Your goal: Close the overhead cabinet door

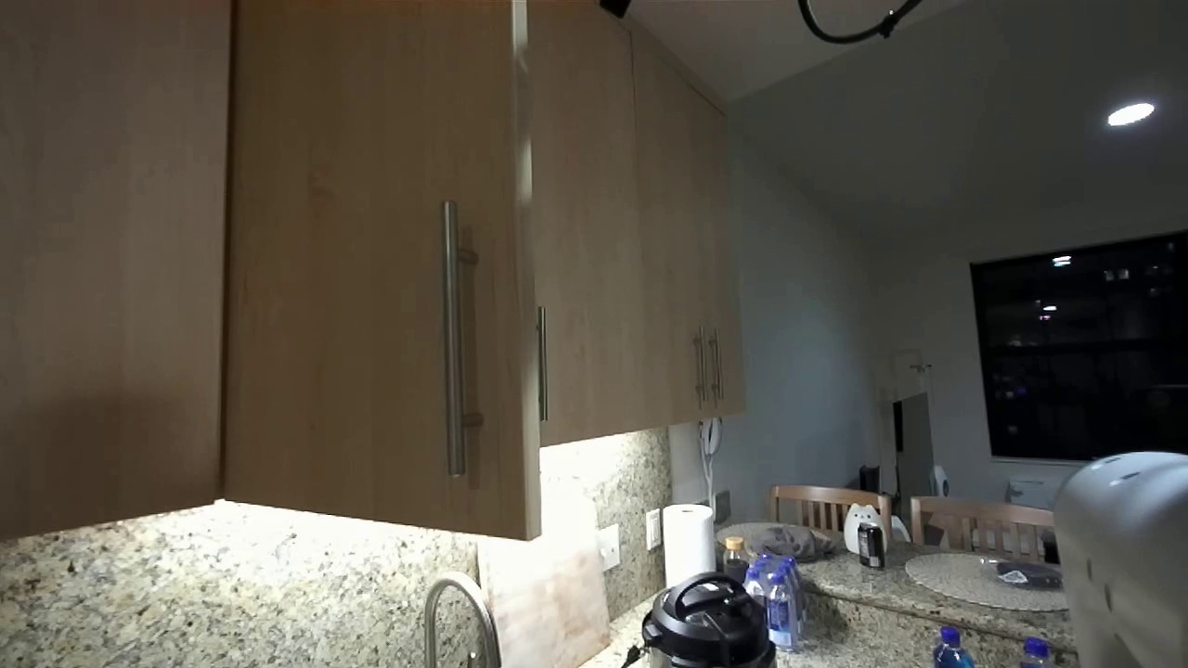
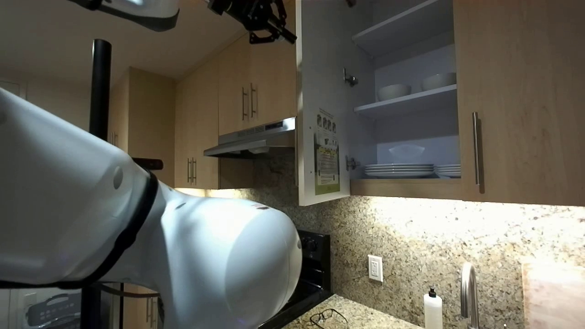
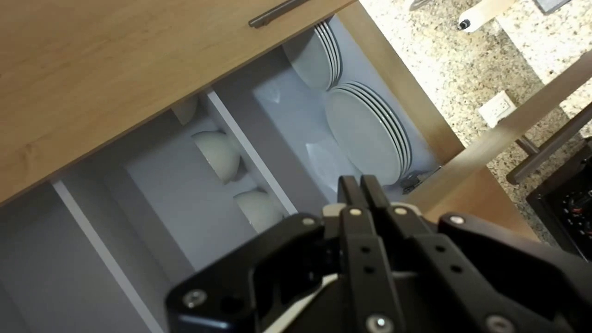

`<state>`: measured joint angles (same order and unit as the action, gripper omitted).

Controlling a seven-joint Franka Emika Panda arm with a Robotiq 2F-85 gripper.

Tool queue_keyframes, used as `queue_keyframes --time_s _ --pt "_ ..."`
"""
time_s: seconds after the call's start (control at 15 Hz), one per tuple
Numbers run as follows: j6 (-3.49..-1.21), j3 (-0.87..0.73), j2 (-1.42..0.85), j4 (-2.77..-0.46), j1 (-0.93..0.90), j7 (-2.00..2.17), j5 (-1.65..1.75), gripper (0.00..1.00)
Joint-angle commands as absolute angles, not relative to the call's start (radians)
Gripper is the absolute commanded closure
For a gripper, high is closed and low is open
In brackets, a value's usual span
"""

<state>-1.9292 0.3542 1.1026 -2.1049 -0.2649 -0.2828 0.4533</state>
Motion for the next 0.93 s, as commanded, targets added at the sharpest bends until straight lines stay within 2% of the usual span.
queue_keyframes --time_s 0.0,0.87 --pt "-1.899 0.390 1.033 -2.038 -0.250 -0.314 0.458 0.93" --pt "-1.916 0.438 0.946 -2.007 -0.270 -0.334 0.497 0.93"
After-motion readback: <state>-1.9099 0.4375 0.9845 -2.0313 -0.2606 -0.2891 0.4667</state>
